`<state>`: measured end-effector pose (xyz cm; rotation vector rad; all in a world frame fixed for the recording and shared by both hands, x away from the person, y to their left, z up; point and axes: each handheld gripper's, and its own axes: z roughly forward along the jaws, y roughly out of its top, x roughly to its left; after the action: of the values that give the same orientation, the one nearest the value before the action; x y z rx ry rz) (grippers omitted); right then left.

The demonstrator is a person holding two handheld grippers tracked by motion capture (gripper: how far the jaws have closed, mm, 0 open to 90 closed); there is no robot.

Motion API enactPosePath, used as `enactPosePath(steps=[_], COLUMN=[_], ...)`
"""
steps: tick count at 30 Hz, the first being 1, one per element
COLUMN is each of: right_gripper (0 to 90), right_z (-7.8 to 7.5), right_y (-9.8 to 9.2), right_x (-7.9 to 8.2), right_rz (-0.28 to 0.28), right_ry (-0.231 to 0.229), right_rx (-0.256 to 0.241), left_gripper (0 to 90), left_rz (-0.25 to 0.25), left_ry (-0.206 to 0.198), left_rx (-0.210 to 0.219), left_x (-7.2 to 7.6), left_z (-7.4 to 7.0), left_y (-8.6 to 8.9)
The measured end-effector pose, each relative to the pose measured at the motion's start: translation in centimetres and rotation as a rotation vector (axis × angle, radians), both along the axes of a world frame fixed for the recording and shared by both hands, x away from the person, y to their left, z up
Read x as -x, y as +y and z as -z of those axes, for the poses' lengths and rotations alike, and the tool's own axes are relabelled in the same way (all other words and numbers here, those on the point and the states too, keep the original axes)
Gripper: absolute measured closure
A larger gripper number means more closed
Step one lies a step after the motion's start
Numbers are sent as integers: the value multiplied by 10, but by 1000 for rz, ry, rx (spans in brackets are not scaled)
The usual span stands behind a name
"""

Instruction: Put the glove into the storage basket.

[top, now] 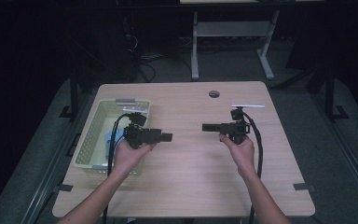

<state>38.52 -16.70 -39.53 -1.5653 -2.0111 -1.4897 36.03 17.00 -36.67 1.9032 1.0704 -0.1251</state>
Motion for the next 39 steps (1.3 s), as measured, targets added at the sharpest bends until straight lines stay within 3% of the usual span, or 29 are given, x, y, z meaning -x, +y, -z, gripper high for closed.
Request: enactPosePath(steps=[17,30,39], right_gripper=[338,323,320], right_z=[11,25,36], right_y=[-27,-57,-67], right_x=[2,15,27], right_rz=[37,81,97], right_ry=[25,46,57], right_rx=[19,19,13], left_gripper=[287,285,283], left_rz=[43,70,99], left_ry=[4,-8,-29], left_rx=[11,37,24], left_x=[6,20,31], left_z=[11,22,29], left_y=[-25,-38,-50])
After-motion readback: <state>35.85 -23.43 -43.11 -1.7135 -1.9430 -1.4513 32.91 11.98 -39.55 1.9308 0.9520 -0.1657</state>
